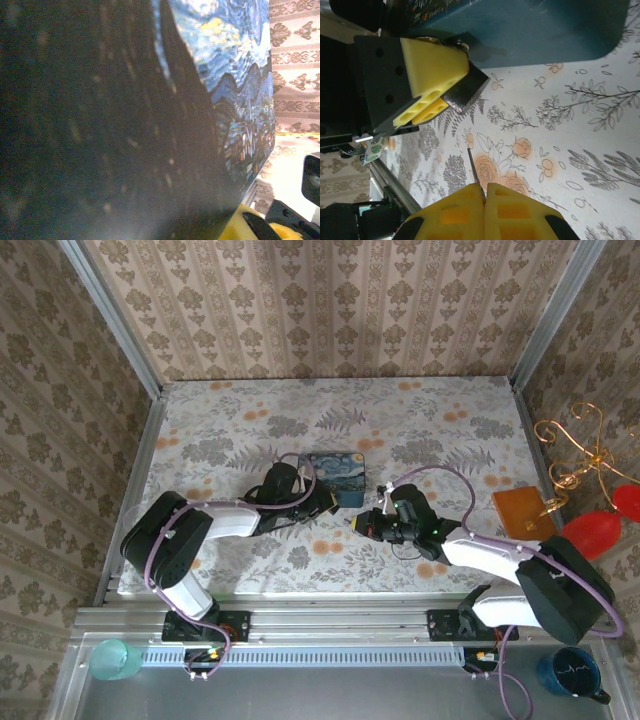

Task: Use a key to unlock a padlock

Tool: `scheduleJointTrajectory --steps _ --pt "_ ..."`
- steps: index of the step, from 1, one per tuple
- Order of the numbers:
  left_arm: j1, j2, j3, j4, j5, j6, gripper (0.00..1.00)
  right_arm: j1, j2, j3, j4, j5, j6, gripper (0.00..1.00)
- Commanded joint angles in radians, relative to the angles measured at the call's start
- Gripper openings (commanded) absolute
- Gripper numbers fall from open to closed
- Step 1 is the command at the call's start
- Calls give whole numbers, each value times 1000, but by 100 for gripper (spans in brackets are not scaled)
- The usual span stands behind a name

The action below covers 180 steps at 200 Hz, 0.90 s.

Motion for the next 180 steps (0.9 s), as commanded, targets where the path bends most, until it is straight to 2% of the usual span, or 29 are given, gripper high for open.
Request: scheduleJointTrajectory --steps 1,26,117,180 --pt "14 -44 -22 84 42 -47 6 -28 44 -5 112 -78 49 0" --pt "23 -59 -58 156 31 -93 6 -92 89 -41 219 -142 109 0" --pt "25 -49 -97 287 40 -191 4 -123 279 -43 542 -263 200 0" --pt "23 -67 -90 281 44 -203 3 -163 291 -28 552 -341 180 0"
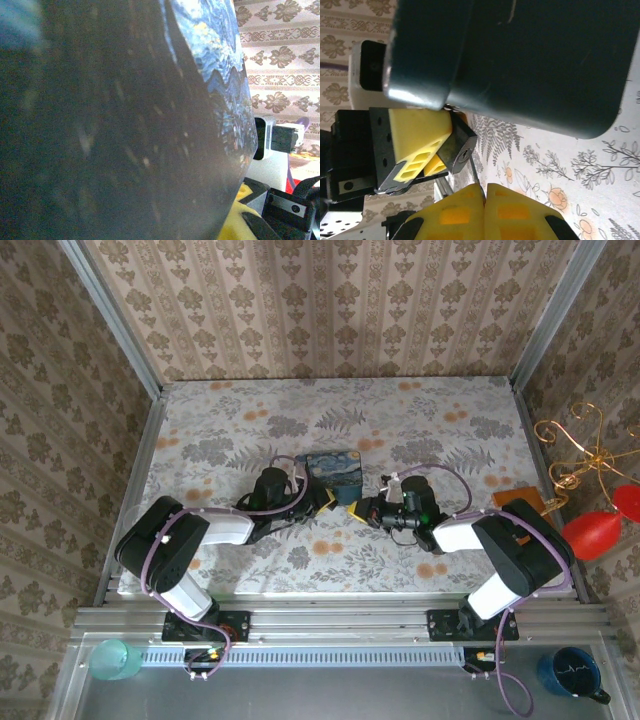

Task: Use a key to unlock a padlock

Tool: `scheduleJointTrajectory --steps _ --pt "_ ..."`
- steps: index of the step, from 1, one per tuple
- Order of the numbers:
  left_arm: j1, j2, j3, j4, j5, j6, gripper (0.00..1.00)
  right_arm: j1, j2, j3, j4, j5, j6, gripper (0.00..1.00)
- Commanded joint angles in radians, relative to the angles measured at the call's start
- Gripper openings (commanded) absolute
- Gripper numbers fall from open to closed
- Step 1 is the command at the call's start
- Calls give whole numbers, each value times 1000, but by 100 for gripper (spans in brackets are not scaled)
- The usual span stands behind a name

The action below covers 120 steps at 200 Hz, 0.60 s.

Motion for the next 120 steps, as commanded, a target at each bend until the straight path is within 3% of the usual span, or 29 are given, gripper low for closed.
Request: scheduleJointTrajectory --steps 1,120 --pt "6 -35 7 70 31 -30 3 -4 11 2 48 -66 0 0" --pt "2 2 29 185 51 -128 2 -49 30 0 122 -124 37 0"
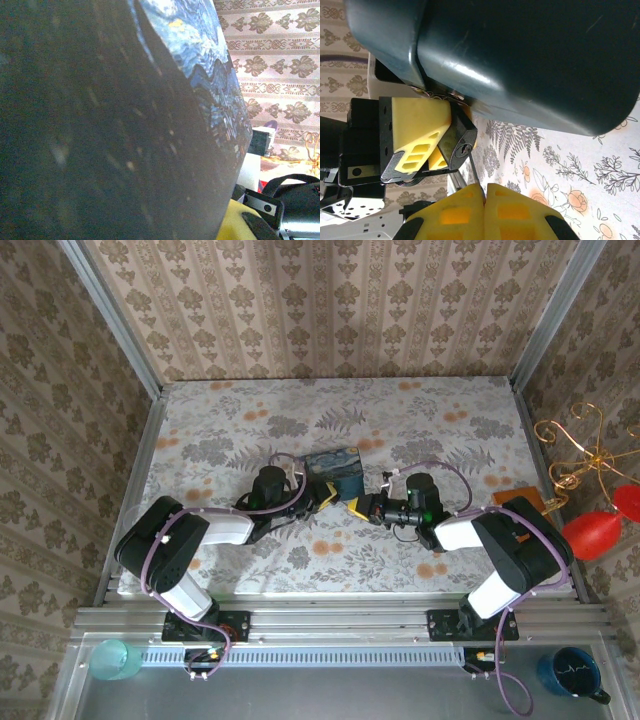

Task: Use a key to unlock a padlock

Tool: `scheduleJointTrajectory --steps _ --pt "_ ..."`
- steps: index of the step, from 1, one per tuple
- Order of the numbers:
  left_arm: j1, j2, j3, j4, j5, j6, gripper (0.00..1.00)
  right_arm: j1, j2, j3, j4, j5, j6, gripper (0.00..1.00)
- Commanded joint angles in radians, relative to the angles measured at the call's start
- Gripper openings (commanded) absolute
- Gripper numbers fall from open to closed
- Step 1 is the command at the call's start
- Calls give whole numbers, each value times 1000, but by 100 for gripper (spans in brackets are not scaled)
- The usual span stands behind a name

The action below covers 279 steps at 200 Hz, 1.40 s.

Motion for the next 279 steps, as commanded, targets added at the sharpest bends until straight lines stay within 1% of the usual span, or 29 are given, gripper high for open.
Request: scheduleJointTrajectory --steps 1,199,223,246,279 --pt "2 2 28 95 37 -29 2 -7 15 0 46 -42 14 0" --pt "-14 9 41 126 46 -54 1 -22 35 4 107 -62 57 0" --pt "-21 6 37 152 43 -65 1 -30 44 7 113 -64 82 0" --pt "-30 8 39 187 41 -78 1 -41 60 5 164 -69 128 0" --pt "-37 12 43 202 39 -82 1 -46 69 7 193 -68 165 0"
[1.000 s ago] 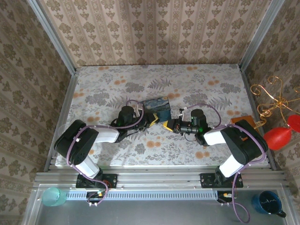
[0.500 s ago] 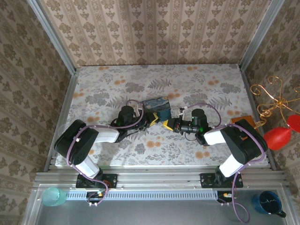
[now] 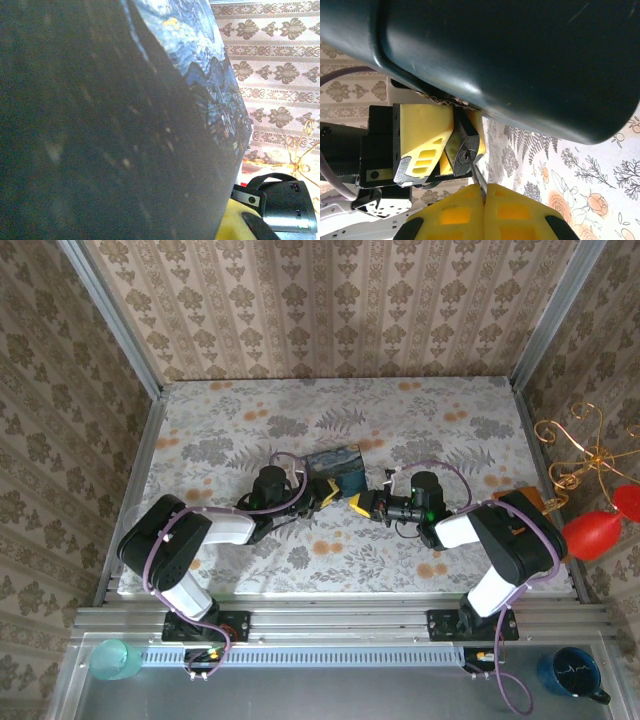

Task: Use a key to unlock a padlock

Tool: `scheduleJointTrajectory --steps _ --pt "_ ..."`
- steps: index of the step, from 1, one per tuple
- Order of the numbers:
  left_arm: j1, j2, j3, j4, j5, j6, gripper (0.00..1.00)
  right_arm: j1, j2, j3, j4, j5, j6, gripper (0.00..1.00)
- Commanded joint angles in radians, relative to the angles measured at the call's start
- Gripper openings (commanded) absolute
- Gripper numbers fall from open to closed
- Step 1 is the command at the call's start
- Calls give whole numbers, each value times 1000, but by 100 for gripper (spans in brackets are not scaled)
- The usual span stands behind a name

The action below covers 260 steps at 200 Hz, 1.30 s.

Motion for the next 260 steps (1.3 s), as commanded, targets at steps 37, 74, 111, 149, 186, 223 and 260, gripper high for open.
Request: scheduleJointTrajectory --steps 37,74,111,149,186,223,260 --pt "-23 -3 35 147 42 -16 0 -14 13 -4 92 9 79 0" --pt "-23 -3 32 153 38 -18 0 -24 19 -12 94 24 105 0" --pt "-25 -1 37 156 37 -20 0 -24 31 -13 104 37 117 0" --pt "-28 0 40 152 36 -21 0 -24 45 -16 125 42 134 0" --pt "-40 6 47 147 34 -21 0 -23 55 -13 140 44 153 0" --pt "-57 20 68 152 32 -22 0 -15 56 -2 141 45 161 0" --pt "-74 32 79 162 27 -31 0 -1 59 8 142 53 164 0"
